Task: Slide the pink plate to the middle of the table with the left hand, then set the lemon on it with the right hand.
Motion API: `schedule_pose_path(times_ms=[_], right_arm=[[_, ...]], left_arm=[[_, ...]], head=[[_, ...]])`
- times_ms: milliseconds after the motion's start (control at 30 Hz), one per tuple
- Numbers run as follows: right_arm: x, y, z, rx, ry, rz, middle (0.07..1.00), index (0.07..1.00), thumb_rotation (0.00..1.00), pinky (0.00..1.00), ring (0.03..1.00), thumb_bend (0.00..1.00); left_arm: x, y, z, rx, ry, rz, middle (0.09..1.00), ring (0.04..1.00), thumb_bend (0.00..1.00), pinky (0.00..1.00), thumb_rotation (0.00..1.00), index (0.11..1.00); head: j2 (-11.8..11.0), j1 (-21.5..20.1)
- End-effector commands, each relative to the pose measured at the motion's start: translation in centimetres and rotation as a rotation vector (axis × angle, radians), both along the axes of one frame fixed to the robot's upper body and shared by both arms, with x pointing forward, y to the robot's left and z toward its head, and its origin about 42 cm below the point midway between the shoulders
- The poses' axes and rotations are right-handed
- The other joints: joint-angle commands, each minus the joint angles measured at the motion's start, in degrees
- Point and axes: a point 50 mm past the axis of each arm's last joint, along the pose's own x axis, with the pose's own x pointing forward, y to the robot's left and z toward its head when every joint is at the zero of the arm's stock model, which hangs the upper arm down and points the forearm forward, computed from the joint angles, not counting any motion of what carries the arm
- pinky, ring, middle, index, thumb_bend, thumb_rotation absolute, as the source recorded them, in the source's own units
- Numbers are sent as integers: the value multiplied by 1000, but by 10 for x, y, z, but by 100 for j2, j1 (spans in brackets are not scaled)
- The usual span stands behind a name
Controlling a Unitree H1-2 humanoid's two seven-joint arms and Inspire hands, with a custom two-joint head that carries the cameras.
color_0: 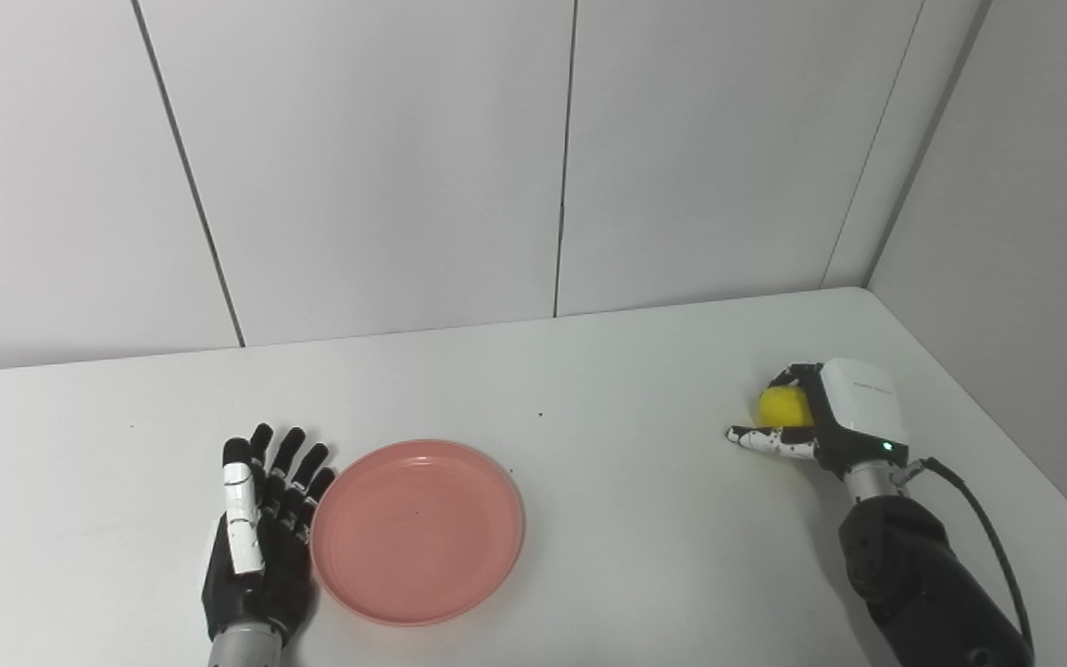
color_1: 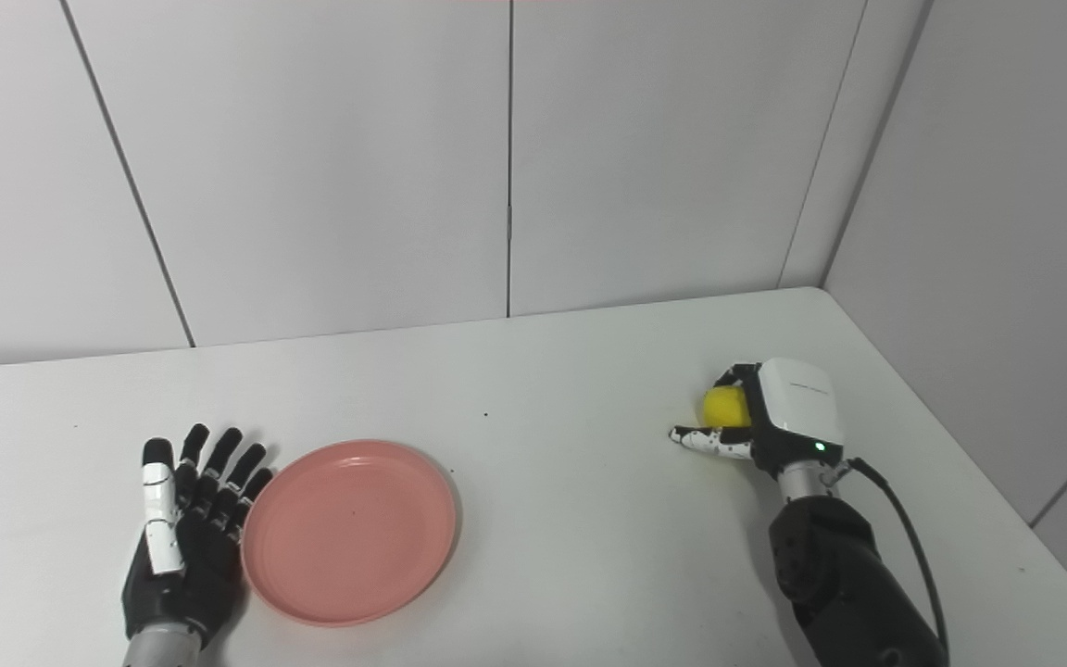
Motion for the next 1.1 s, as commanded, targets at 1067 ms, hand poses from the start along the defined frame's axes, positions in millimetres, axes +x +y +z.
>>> schedule_pose_path(times_ms=[1067], right_arm=[[-6,28,49,-47,-54,182,305,396,403,170,230,494]], left_arm=[[-2,-5,0,-7,11,-1,945,899,717,929,859,997]], head=[[10,33]])
